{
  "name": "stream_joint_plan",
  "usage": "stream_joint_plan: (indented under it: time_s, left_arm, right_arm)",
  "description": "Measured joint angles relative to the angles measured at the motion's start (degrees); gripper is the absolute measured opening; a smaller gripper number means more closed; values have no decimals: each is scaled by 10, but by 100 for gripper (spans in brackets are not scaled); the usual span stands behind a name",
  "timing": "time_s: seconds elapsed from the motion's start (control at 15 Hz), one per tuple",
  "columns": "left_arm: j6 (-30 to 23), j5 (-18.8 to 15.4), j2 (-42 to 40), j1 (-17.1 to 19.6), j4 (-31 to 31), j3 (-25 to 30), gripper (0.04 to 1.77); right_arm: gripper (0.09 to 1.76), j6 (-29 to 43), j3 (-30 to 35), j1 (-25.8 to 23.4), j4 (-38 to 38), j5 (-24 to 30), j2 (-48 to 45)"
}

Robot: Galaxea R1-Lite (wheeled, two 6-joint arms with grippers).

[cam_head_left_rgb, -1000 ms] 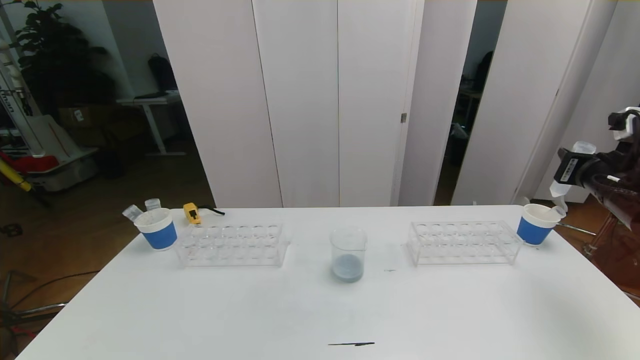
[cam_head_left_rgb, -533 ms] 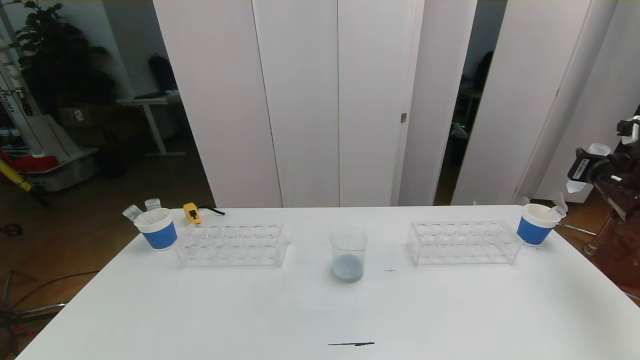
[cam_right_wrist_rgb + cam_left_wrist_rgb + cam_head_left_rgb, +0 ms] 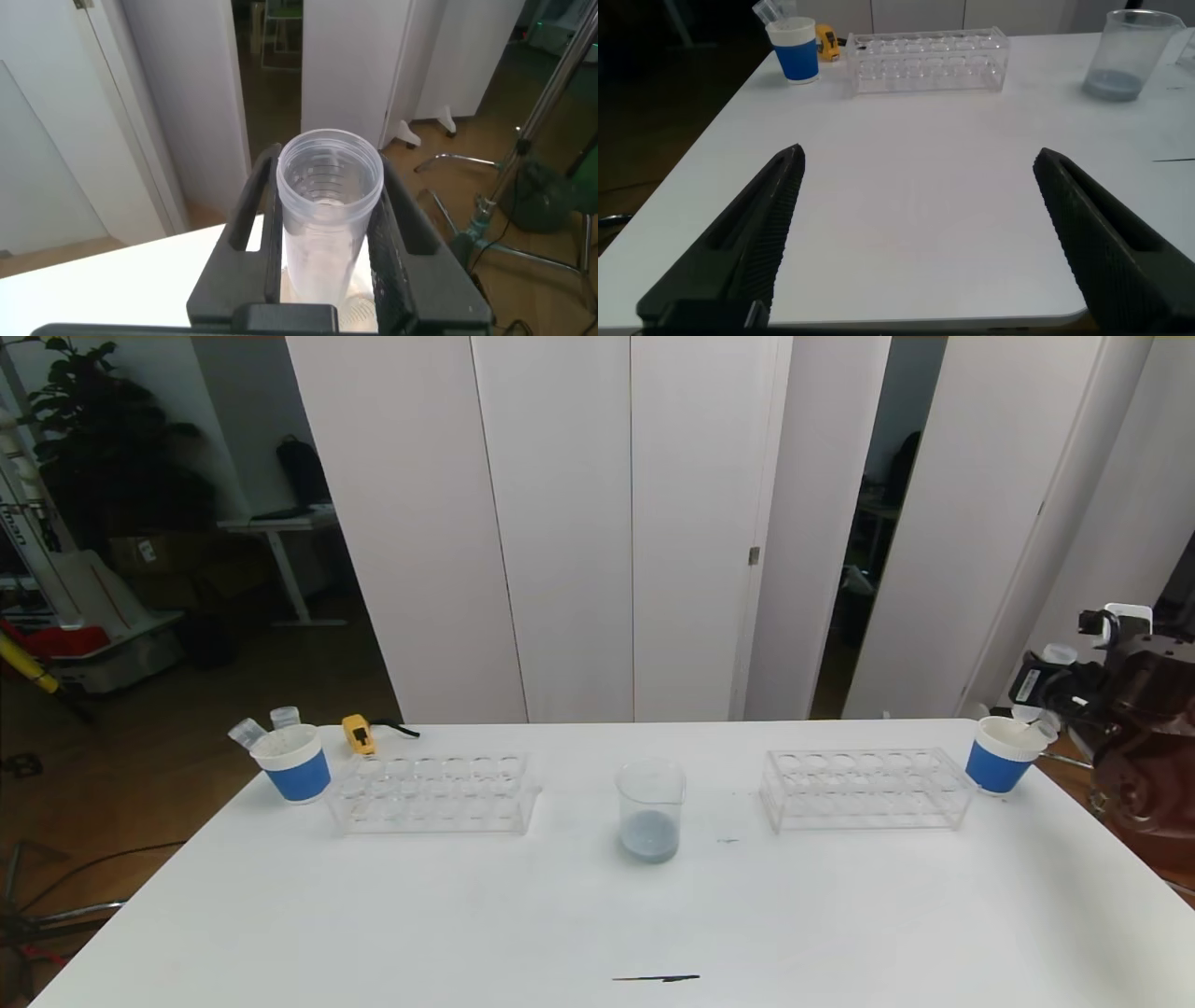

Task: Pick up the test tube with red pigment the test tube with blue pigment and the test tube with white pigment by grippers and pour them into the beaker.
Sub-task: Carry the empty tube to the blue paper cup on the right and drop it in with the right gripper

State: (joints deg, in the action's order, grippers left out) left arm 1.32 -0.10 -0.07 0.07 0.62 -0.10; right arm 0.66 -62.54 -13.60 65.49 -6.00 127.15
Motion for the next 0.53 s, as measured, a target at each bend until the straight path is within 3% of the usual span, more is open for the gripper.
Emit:
stream_joint_plan:
  time_s: [0.53]
  left_arm:
    - [0,0,0,0,0,0,175]
  right_arm:
    - [60,0,-2,8,10,0,51]
